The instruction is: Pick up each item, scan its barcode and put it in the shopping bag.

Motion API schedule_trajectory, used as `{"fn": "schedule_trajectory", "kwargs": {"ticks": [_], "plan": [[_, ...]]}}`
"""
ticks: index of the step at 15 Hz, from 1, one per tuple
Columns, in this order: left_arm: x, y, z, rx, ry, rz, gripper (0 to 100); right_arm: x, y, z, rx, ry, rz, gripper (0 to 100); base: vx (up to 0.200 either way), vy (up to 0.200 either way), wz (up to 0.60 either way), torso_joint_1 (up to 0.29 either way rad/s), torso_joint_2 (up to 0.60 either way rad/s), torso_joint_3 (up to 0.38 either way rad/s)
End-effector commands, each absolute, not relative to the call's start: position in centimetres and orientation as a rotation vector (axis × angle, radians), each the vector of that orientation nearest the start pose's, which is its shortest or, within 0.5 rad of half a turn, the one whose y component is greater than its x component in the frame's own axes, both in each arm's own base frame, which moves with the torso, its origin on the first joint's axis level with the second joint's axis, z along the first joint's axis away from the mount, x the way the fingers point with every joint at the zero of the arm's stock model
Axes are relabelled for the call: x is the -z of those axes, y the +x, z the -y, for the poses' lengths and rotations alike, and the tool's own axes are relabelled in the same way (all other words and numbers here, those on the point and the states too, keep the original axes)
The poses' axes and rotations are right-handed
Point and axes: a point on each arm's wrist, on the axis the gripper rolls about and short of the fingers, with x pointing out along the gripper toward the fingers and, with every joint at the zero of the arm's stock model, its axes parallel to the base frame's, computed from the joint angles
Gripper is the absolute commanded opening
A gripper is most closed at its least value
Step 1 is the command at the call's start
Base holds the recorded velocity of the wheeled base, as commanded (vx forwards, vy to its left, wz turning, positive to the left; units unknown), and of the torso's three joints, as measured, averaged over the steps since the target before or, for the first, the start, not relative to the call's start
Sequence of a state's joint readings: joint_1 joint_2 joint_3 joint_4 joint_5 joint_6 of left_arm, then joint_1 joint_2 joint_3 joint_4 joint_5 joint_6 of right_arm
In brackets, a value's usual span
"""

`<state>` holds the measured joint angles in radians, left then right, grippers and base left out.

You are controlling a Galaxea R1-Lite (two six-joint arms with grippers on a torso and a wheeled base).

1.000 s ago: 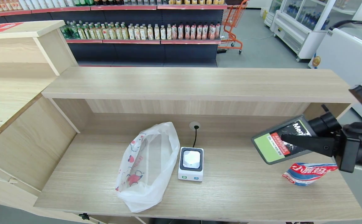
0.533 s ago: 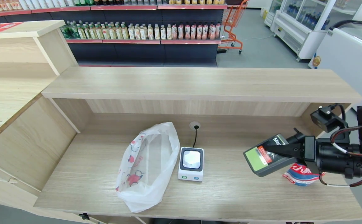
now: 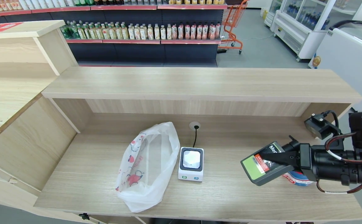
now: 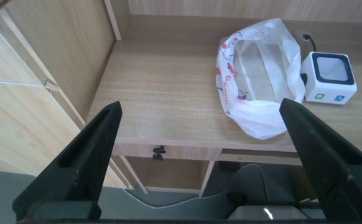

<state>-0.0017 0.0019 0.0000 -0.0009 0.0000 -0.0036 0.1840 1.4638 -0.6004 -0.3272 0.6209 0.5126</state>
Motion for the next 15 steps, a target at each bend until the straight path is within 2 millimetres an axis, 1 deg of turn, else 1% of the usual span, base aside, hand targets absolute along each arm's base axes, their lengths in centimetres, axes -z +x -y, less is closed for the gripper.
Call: {"fn": "schedule_trajectory", "kwargs": {"ticks": [1, 5, 6, 8, 10, 13, 15], "plan": [[-7.6, -2.3, 0.0, 0.002, -0.005, 0.000, 100, -16.4, 21.6, -5.4, -0.633, 0.592, -0.731, 0, 0.000, 0.200, 0.00, 0.002, 0.00, 0.002], [-7.6, -2.3, 0.0, 0.002, 0.000, 0.000, 100, -16.2, 22.2, -5.5, -0.622, 0.589, -0.737, 0, 0.000, 0.200, 0.00, 0.003, 0.01, 0.004], [-7.6, -2.3, 0.0, 0.002, -0.002, 0.000, 100, -16.1, 22.6, -6.0, -0.626, 0.580, -0.744, 0, 0.000, 0.000, 0.00, 0.000, 0.00, 0.000], [-7.6, -2.3, 0.0, 0.002, -0.002, 0.000, 100, -15.7, 24.2, -7.4, -0.604, 0.550, -0.760, 0, 0.000, 0.000, 0.00, 0.000, 0.00, 0.000], [-7.6, -2.3, 0.0, 0.002, -0.002, 0.000, 100, -14.5, 26.2, -9.1, -0.594, 0.513, -0.791, 0, 0.000, 0.000, 0.00, 0.000, 0.00, 0.000], [-7.6, -2.3, 0.0, 0.002, -0.002, 0.000, 100, -12.9, 29.4, -11.5, -0.628, 0.440, -0.812, 0, 0.000, 0.000, 0.00, 0.000, 0.00, 0.000], [-7.6, -2.3, 0.0, 0.002, -0.002, 0.000, 100, -12.1, 30.6, -12.9, -0.654, 0.418, -0.825, 0, 0.000, 0.000, 0.00, 0.000, 0.00, 0.000]]}}
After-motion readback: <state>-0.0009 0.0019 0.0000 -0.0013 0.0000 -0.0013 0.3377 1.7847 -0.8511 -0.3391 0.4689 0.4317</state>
